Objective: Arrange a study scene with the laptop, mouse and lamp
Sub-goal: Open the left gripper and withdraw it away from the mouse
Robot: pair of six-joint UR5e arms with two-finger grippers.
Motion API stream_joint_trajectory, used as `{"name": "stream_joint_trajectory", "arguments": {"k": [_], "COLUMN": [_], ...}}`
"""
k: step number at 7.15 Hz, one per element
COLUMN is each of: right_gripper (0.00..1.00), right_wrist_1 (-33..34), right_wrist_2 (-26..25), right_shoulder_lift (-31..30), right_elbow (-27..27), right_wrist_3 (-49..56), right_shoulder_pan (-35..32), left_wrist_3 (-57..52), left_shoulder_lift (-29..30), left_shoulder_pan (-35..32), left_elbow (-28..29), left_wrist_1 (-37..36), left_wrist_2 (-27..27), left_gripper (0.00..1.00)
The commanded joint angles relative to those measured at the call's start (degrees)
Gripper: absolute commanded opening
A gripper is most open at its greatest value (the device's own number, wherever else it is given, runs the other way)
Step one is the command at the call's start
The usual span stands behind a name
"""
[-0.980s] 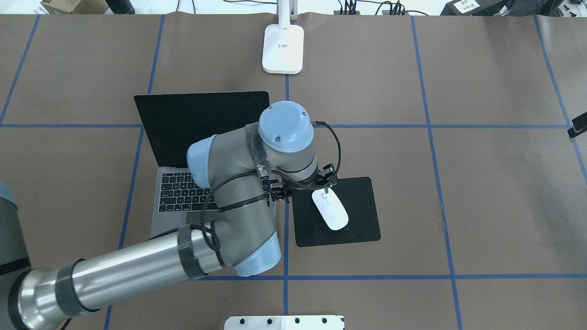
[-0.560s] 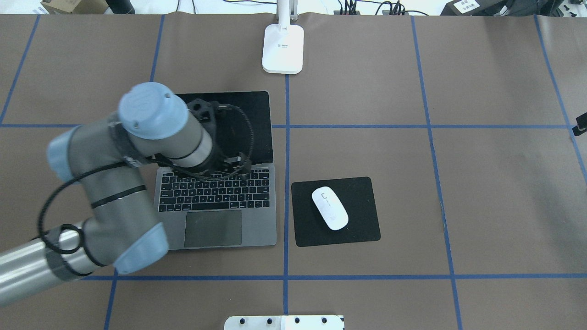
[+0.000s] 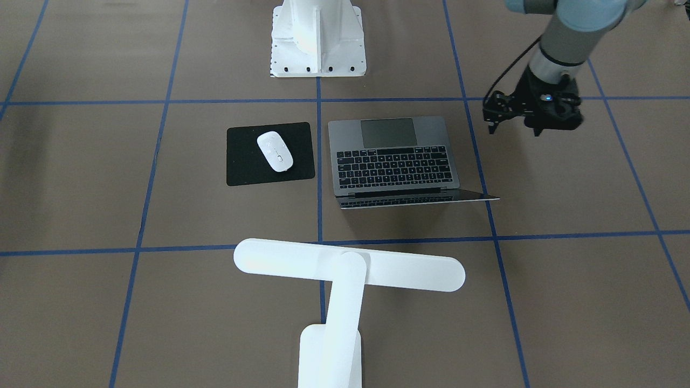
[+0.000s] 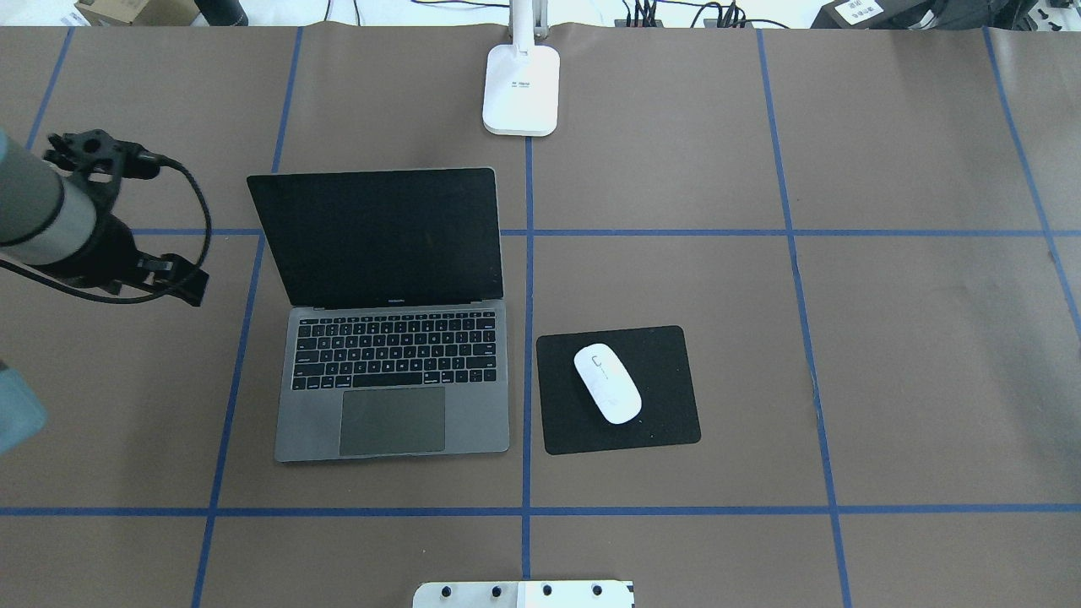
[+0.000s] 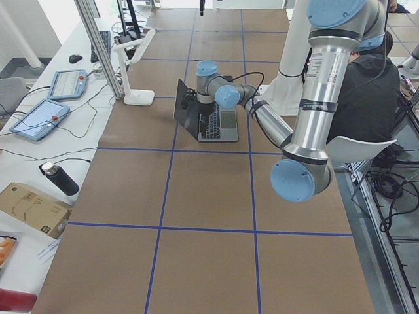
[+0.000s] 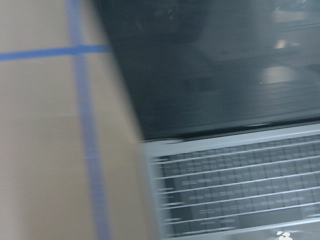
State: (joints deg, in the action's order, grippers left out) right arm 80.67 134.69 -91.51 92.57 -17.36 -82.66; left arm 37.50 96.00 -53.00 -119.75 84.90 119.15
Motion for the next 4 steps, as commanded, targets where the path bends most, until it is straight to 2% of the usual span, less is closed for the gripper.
{"name": "stream_joint_trajectory", "arguments": {"k": [1, 2, 4], "right_gripper": [0.99, 0.99, 0.99], "right_wrist_1": [-0.17, 0.27, 1.24], "right_wrist_2": [0.58, 0.49, 0.67], "right_shoulder_lift": [-3.83, -4.89, -6.04], "right_elbow": [-0.37, -0.46, 0.06], "right_wrist_3": [3.97, 5.13, 4.36], "right_shoulder_pan": [-3.27, -4.86, -6.45], "left_wrist_3": [-25.87, -33.91, -47.01], "left_shoulder_lift": [-6.08, -5.13, -5.03], "left_shoulder_pan": [-18.44, -25.06, -31.52], "left_elbow": [7.53, 13.08, 19.7], "left_wrist_1": [0.35, 0.26, 0.44], "left_wrist_2": [3.27, 3.37, 3.72], "left_gripper": [0.99, 0.99, 0.99]}}
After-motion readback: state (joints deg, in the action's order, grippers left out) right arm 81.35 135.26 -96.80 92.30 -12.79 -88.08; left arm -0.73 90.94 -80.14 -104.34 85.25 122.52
